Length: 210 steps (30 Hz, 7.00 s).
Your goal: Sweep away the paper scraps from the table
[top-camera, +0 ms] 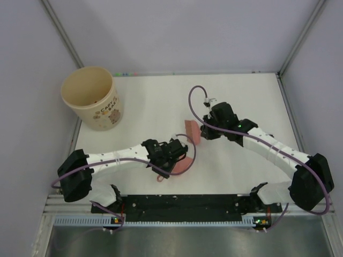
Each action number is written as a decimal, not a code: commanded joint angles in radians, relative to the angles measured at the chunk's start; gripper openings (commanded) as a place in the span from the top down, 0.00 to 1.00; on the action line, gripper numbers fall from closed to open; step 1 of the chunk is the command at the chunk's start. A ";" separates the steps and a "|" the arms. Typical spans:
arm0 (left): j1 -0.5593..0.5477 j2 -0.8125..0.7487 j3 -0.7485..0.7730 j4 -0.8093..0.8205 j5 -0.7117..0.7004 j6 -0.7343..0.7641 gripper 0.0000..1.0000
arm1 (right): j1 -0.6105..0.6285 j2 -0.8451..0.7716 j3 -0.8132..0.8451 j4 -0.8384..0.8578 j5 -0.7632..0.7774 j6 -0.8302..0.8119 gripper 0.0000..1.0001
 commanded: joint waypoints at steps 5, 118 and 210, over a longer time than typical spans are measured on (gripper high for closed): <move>-0.005 0.034 0.025 0.057 -0.024 -0.009 1.00 | -0.003 0.006 -0.016 0.073 -0.115 -0.040 1.00; 1.038 0.117 1.269 -0.420 0.429 -0.066 1.00 | -0.003 -0.456 0.184 -0.433 0.207 0.373 1.00; 0.940 -0.541 0.266 -0.268 0.455 -0.091 1.00 | -0.077 0.179 0.461 -0.301 -0.170 -0.173 1.00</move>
